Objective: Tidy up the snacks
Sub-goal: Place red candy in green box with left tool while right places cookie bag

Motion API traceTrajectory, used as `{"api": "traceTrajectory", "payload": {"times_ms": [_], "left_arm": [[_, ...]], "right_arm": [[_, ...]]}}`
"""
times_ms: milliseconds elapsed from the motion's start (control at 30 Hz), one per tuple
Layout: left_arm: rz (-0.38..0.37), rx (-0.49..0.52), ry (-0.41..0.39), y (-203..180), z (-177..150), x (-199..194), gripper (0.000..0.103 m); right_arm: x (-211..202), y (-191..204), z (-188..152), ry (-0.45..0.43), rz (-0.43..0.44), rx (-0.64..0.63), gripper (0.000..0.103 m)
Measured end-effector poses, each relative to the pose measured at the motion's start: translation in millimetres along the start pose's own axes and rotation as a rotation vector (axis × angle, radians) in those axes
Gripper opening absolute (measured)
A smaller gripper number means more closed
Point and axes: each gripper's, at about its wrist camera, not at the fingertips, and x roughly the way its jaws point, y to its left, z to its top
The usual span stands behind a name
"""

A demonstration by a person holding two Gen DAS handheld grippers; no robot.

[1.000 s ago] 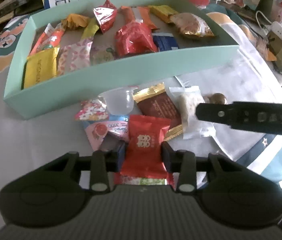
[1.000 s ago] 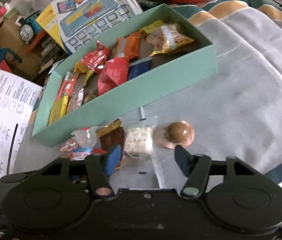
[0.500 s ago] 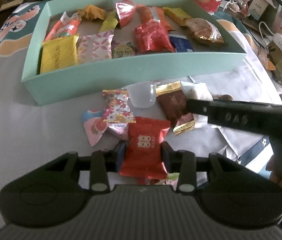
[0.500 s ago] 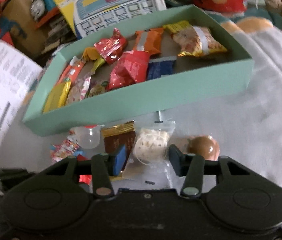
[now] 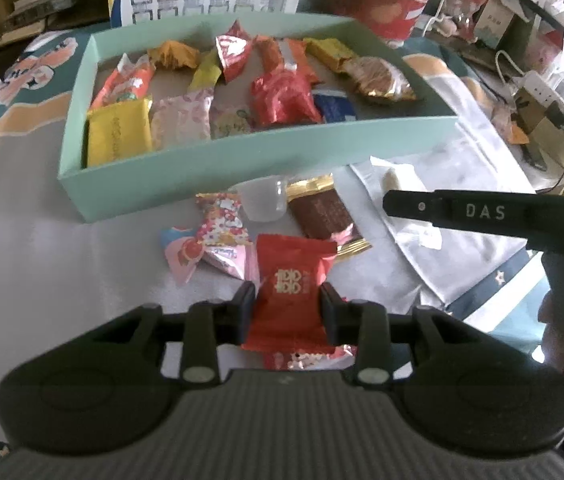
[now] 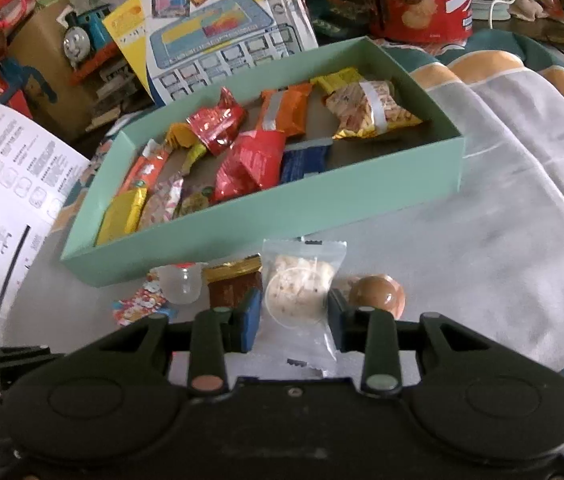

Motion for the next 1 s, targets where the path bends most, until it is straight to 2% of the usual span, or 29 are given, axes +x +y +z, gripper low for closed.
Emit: {"api": "traceTrajectory", "payload": {"times_ms": [200, 367, 500, 700, 1000], "left_arm": [[0.004, -0.024, -0.069, 8.4, 15.7, -24.6, 0.034], [0.069, -0.07, -0.106, 34.6, 47.6, -30.0, 0.034], [0.107, -0.102, -0.128, 61.3, 84.0, -23.2, 0.034], [0.14, -0.104, -0.136, 87.5, 135.8, 0.0, 0.034], [0.173, -0.104, -0.107, 104.5, 176.3, 43.5, 0.035]], "right_arm": [[-15.7, 9.4, 14.9, -0.041, 0.049, 0.006, 0.035], [-13.4, 24.9, 47.4, -0.061, 0.097, -0.001, 0.035], [3.8, 41.9, 75.6, -0.063, 0.113, -0.025, 0.035], [44.6, 59.4, 111.4, -0.02, 0.14, 0.003, 0.035], [100.2, 74.2, 139.6, 0.03, 0.142, 0.004, 0.035]]}}
